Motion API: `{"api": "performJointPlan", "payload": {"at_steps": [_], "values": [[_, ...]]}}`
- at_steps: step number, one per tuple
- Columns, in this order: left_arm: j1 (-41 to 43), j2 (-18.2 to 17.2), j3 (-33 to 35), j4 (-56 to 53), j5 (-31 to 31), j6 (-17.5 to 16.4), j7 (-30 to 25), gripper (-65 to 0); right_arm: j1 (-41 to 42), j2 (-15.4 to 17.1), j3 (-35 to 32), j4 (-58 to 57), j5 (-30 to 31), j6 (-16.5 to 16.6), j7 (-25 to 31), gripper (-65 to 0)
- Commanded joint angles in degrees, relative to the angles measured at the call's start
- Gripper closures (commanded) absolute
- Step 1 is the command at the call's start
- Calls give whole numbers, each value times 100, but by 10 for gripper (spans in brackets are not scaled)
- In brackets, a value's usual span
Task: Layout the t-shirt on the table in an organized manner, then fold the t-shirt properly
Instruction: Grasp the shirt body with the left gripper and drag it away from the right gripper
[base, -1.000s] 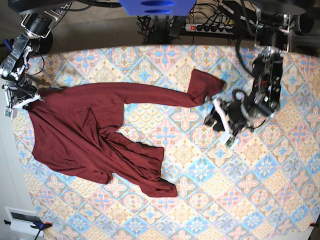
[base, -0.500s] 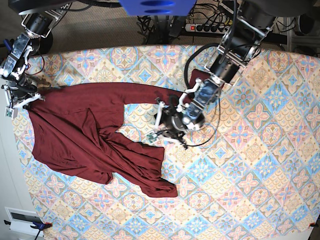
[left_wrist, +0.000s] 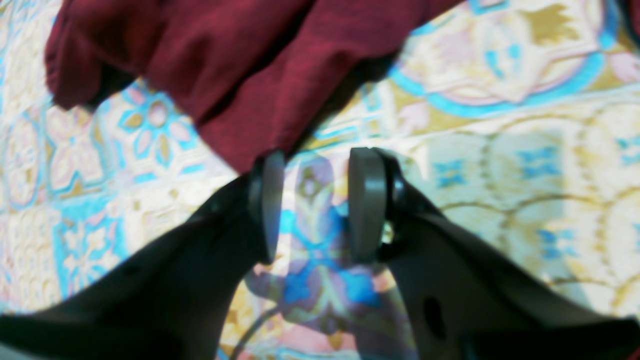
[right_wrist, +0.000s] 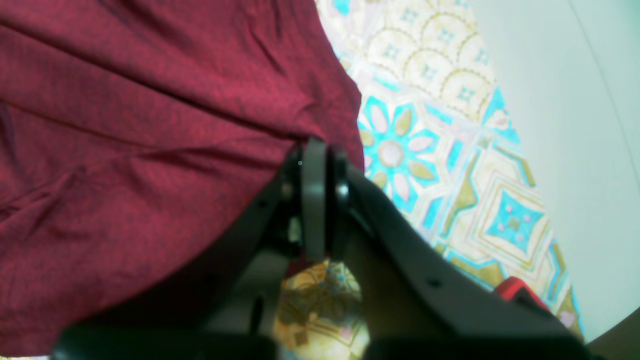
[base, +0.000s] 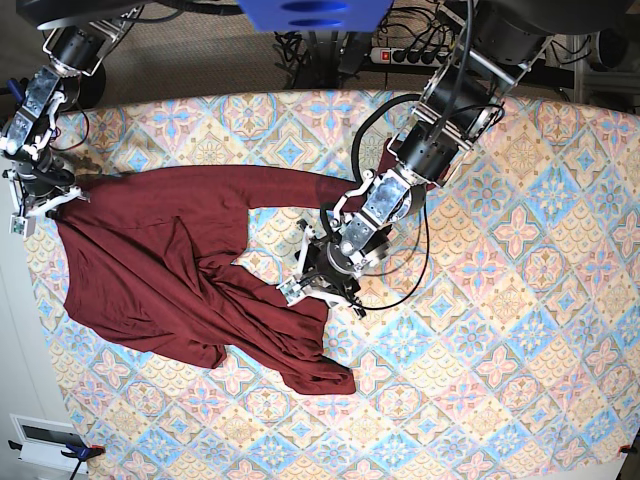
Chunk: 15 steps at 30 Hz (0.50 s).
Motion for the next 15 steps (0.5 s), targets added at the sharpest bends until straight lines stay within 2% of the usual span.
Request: {"api": "performJointPlan", "payload": {"at_steps": [1, 7, 11, 15], "values": [[-115, -37, -28, 16, 153, 75, 228, -216, 71, 142, 33, 104, 35, -2, 113, 0], [-405, 16, -28, -414, 118, 242, 167, -216, 71, 142, -2, 104, 35, -2, 113, 0], [-677, 174, -28, -1039, 118, 418, -176, -216, 71, 142, -2, 96, 35, -2, 113, 0], [-818, 394, -19, -1496, 118, 426, -352, -213, 71, 142, -2, 104, 35, -2, 113, 0]]}}
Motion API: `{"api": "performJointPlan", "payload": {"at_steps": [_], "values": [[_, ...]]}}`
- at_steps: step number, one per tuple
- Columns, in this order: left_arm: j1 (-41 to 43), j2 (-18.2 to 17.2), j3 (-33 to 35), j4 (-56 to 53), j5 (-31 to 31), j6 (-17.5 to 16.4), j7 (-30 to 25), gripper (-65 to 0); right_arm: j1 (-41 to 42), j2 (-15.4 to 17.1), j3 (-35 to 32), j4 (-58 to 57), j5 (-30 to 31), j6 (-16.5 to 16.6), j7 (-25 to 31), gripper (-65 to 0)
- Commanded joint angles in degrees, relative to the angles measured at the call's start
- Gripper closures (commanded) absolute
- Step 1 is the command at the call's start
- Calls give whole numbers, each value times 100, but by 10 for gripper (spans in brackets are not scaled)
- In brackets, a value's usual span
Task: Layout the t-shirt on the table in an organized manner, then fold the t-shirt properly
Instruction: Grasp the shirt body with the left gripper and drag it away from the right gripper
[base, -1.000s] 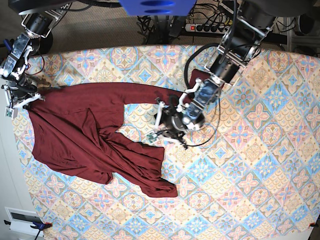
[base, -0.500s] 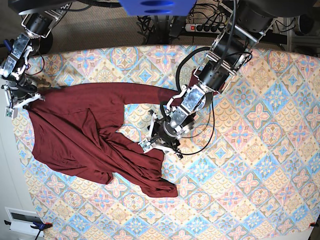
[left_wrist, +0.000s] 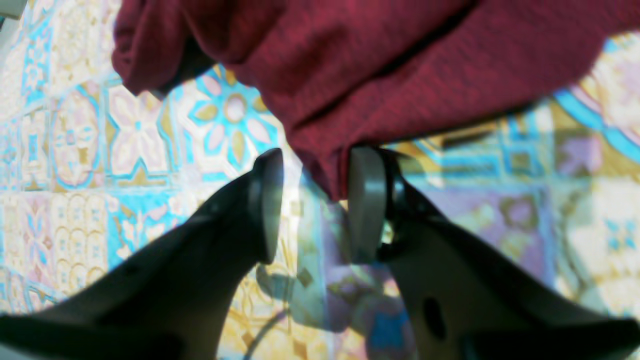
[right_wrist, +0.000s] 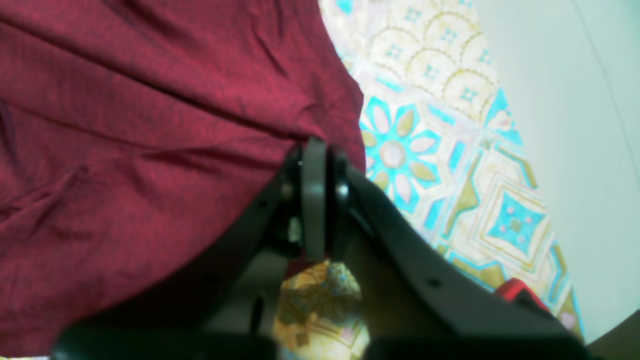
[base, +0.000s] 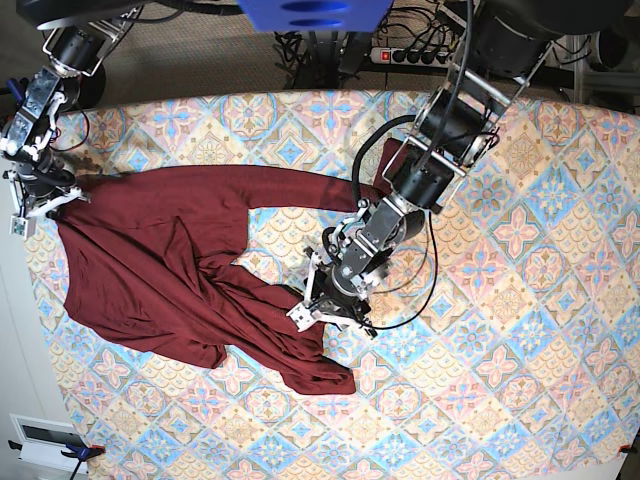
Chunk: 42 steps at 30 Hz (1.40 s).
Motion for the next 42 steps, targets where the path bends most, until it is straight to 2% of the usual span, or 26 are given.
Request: {"api": "performJointPlan", "payload": {"at_steps": [1, 5, 11, 14, 16, 18, 21, 24, 27, 31, 36, 42], "values": [[-116, 75, -4, -113, 50, -68, 155, -212, 69, 140, 26, 104, 35, -2, 127, 0], [-160, 260, -4, -579, 50, -103, -144, -173, 69, 140, 26, 104, 35, -2, 127, 0], [-160, 312, -4, -667, 50, -120, -460, 0, 60, 140, 26, 104, 35, -2, 127, 0], [-134, 224, -4, -403, 41, -120, -443, 0, 60, 140, 26, 104, 35, -2, 127, 0], [-108, 31, -4, -34, -29, -129, -311, 0, 60, 140, 26, 104, 35, -2, 127, 0], [33, -206, -4, 599, -389, -235, 76, 0, 60, 140, 26, 104, 35, -2, 127, 0], [200, -751, -4, 1725, -1057, -472, 727, 0, 51, 131, 26, 113, 35, -2, 127, 0], [455, -1384, -4, 2964, -1726, -498, 1342, 0, 51, 122, 26, 113, 35, 7, 127, 0], [727, -1921, -83, 3922, -2042, -507, 1650, 0, 51, 122, 26, 113, 35, 7, 127, 0], [1431, -2474, -1138, 5241, -2341, -533, 2001, 0, 51, 131, 44, 113, 35, 16, 127, 0], [2169, -2817, -2228, 6569, -2745, -1070, 2713, 0, 51, 131, 61, 113, 35, 16, 127, 0], [3022, -3125, -3310, 7615, -3044, -1421, 3170, 0, 51, 131, 96, 421, 44, 16, 135, 0]]}}
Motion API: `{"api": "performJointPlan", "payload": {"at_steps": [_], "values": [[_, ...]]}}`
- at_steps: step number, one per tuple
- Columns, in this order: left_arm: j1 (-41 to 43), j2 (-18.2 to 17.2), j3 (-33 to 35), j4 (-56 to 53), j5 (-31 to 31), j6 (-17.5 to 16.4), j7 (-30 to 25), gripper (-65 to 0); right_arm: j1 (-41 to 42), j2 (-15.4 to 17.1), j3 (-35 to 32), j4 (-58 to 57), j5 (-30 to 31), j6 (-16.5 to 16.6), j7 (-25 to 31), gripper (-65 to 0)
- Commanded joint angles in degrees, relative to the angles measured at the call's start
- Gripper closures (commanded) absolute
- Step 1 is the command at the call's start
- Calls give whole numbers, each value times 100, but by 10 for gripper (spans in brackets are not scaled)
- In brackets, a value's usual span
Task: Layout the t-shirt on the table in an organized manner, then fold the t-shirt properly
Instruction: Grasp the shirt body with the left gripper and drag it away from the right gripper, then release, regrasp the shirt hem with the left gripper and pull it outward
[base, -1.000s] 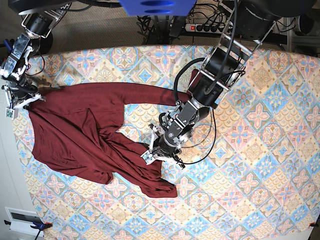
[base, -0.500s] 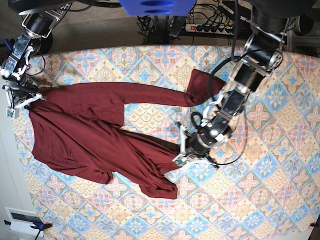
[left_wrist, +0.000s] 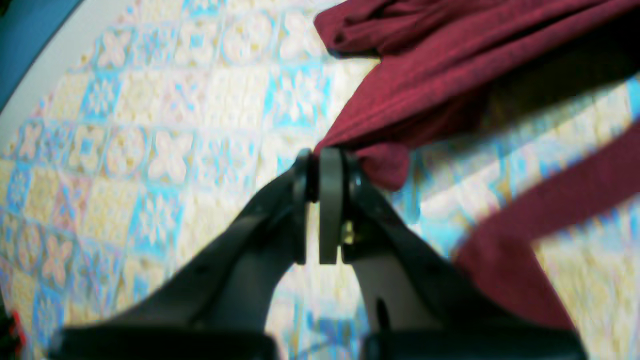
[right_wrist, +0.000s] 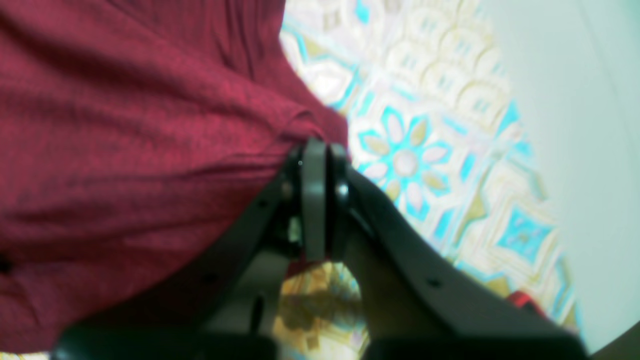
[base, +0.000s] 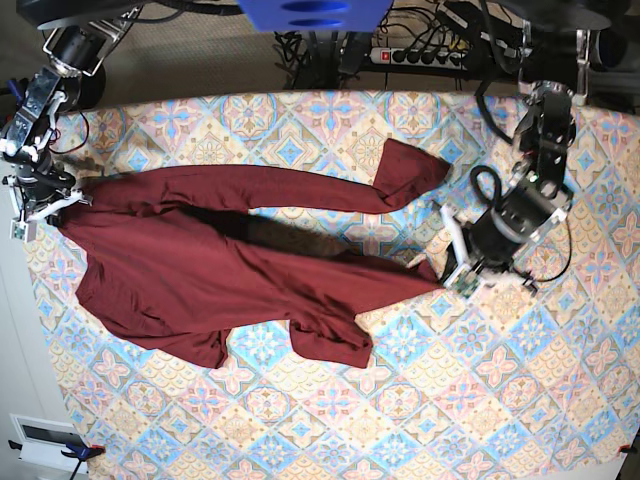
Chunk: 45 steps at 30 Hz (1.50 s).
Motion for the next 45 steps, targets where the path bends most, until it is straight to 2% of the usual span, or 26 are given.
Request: {"api": "performJointPlan", "payload": {"at_steps": [1, 7, 13, 16, 18, 23, 27, 29, 34, 37, 39, 41, 45], "values": [[-22, -223, -200, 138, 22, 43, -42, 0, 67, 151, 187, 148, -17, -63, 135, 0], [646, -1102, -270, -56, -66, 16, 37, -5, 67, 168, 653, 113, -17, -63, 135, 0], [576, -1085, -270, -416, -66, 16, 37, -7, 67, 168, 653, 113, -17, -63, 135, 0], [268, -803, -253, -856, -66, 16, 81, -7, 67, 168, 644, 121, -35, -63, 135, 0], [145, -803, -103, -1128, -66, 16, 81, -7, 58, 168, 661, 130, -44, -63, 135, 0], [101, -821, 46, -1374, -93, 8, 90, -7, 49, 177, 670, 139, -44, -63, 135, 0], [92, -1111, 398, -1365, -233, -1, 406, -11, 49, 177, 670, 139, -44, -63, 126, 0], [75, -1217, 565, -1365, -471, -1, 529, -34, 49, 177, 670, 139, -52, -63, 126, 0], [-13, -1225, 354, -1489, -1086, -1, 556, -144, 49, 177, 670, 113, -52, -63, 126, 0], [-374, -1225, 354, -1770, -1657, -1, 617, -206, 49, 177, 670, 113, -52, -63, 126, 0], [-690, -1146, 319, -2051, -1930, -1, 644, -226, 49, 177, 670, 104, -52, -63, 126, 0], [-1147, -900, 319, -2526, -1991, 16, 644, -233, 49, 177, 670, 104, -52, -63, 126, 0], [-2079, -118, 345, -3669, -1675, 25, 538, -233, 49, 177, 670, 104, -52, -63, 126, 0]]}}
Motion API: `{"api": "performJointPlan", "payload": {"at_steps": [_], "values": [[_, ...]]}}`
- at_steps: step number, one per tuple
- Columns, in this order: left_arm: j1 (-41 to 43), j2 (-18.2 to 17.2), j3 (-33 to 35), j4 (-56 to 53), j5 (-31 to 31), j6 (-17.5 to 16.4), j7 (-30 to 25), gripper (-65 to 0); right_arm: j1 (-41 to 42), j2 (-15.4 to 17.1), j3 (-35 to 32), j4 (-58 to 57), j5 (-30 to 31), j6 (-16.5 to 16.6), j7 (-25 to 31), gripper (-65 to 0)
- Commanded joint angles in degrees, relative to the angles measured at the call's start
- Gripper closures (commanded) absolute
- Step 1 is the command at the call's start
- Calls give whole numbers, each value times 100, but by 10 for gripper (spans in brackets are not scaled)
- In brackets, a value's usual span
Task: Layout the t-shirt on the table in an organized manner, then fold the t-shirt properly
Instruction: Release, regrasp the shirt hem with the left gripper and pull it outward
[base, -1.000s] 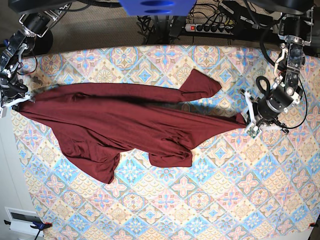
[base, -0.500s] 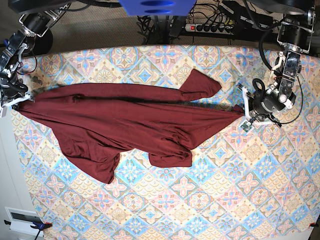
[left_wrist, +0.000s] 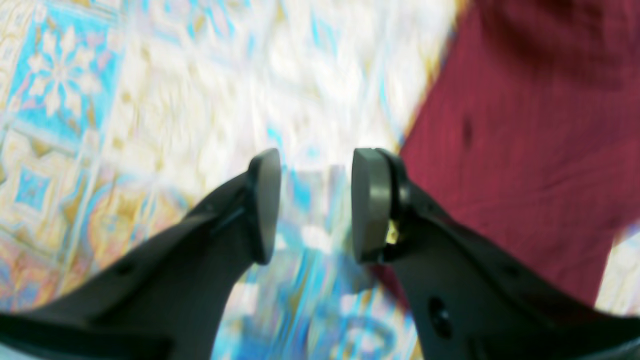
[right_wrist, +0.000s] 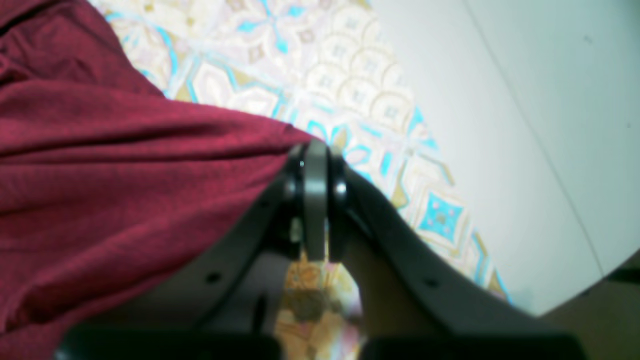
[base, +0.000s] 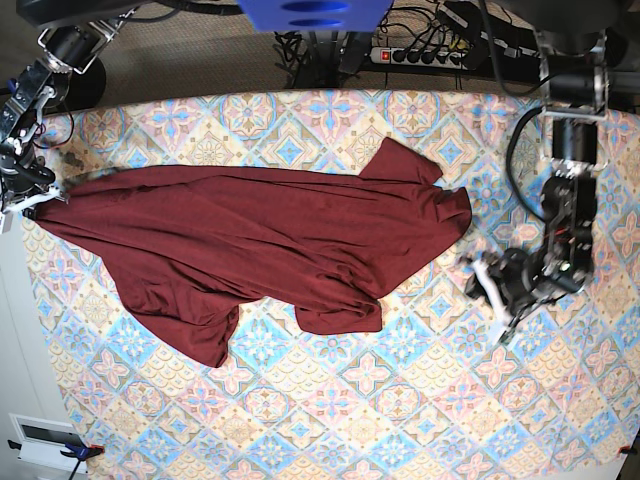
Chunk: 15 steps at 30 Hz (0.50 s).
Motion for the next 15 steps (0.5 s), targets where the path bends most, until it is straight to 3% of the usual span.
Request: {"api": "performJointPlan", "payload": {"at_steps": [1, 8, 15], "values": [[-314, 150, -7, -112, 94, -16, -236, -233, 53, 155, 38, 104, 22, -28, 142, 0], [-1290, 1724, 2, -2090, 1483, -8, -1300, -234, -8, 155, 21, 130, 40, -28, 142, 0], [-1940, 2392, 2, -4182, 1606, -8, -2373, -236, -8, 155, 3, 148, 48, -28, 142, 0]]}}
